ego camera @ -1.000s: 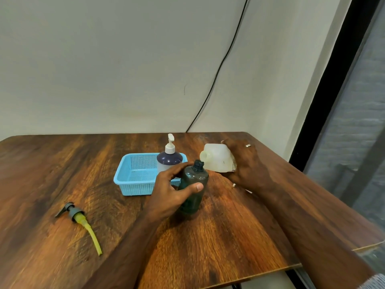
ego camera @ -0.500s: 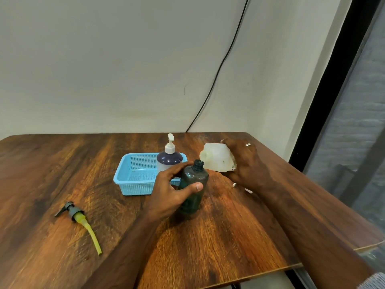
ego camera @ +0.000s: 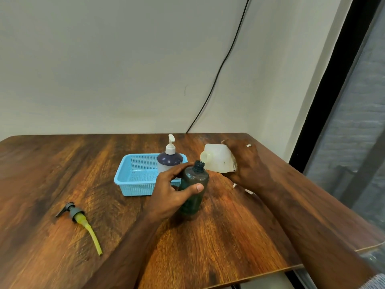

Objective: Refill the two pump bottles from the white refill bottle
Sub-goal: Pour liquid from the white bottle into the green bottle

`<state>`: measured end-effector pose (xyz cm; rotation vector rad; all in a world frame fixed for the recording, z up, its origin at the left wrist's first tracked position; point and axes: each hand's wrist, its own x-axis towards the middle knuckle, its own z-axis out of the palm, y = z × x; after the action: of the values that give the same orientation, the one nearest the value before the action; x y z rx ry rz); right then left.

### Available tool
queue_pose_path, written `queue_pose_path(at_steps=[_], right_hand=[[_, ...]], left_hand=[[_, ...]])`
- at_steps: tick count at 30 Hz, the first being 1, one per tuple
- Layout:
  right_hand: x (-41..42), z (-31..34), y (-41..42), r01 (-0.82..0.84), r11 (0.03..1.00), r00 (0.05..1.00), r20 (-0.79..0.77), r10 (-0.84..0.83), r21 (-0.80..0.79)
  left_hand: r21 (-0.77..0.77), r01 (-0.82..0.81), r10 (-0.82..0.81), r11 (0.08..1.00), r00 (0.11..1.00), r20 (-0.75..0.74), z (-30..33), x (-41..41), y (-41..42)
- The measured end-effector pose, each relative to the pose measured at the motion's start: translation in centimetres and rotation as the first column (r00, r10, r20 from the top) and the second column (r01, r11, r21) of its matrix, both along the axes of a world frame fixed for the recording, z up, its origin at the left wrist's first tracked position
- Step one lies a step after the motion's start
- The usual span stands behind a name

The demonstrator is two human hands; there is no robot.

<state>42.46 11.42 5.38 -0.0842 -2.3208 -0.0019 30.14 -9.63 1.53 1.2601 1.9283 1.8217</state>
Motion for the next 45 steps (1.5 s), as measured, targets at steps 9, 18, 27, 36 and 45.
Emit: queue_pose_path(at_steps=[9,18,27,36,45], right_hand=[[-0.10,0.13,0.06,0.005,1.000,1.000,0.012,-0.005,0.006],[0.12,0.15,0.10,-0.001,0.999,1.000,-0.006,0.001,0.054],[0.23,0.09,0.14,0.006,0.997,0.999,-0.037,-0.004,0.079],[0.28,-0.03,0.25,0.011,0.998,1.000,-0.012,-0.011,0.063],[0.36,0.48,-0.19,0.003,0.996,1.000,-0.015,-0.002,0.084]], left_hand=[[0.017,0.004,-0.004,1.000,1.000,0.003,-0.11,-0.12,0.08],[0.013,0.018,-0.018,1.000,1.000,0.001,-0.03,-0.15,0.00],[0.024,0.023,-0.022,0.999,1.000,-0.011,0.02,-0.06,-0.11],[0.027,0.038,-0.038,0.999,0.999,-0.013,0.01,-0.12,-0.12],[0.062,0.045,-0.045,0.997,0.999,-0.010,-0.10,-0.09,-0.14]])
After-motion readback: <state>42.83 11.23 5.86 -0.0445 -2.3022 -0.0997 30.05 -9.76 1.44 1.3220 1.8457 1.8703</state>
